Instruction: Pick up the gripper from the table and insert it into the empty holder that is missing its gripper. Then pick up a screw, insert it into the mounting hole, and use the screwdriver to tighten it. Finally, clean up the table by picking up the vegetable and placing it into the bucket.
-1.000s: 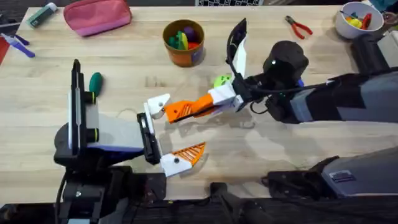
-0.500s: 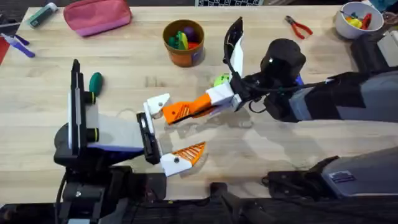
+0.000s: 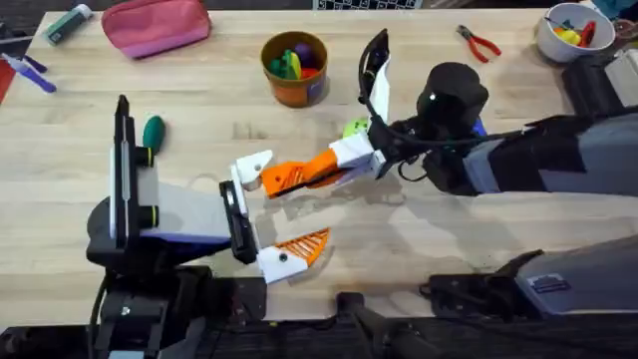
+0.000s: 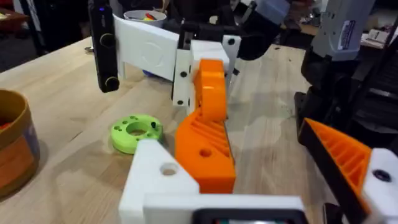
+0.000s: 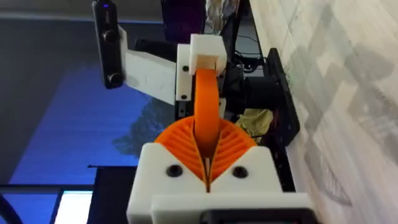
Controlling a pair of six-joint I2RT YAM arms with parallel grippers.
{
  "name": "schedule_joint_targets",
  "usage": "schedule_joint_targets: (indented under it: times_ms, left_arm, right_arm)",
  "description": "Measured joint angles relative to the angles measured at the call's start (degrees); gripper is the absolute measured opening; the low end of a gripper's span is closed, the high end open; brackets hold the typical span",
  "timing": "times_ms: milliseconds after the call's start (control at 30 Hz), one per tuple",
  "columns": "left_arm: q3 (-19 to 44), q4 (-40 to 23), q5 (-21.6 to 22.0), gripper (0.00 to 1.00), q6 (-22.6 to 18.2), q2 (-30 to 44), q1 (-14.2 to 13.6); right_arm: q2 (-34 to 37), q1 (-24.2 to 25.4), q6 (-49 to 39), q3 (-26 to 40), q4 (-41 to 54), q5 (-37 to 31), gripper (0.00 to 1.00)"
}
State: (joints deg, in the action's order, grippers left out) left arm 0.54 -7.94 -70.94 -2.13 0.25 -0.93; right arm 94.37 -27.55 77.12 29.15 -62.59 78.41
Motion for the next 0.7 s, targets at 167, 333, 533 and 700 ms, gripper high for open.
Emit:
schedule_joint_targets:
  times_ms: [167,333,533,700]
  left_arm:
    - [0.0,0.0,0.0,0.986,0.0,0.0,0.0]
    - [0.0,0.0,0.0,0.985,0.0,0.0,0.0]
    - [0.0,0.0,0.0,0.986,0.0,0.0,0.0]
    - [0.0,0.0,0.0,0.986,0.0,0.0,0.0]
  right_arm:
    - [0.0,0.0,0.0,0.0,0.0,-0.2,0.009]
    - [0.0,0.0,-0.4,0.1,0.0,-1.1,0.009]
    - [0.0,0.0,-0.7,0.1,0.0,-2.5,0.009]
    - [0.0,0.0,-1.4,0.1,0.0,-2.7,0.009]
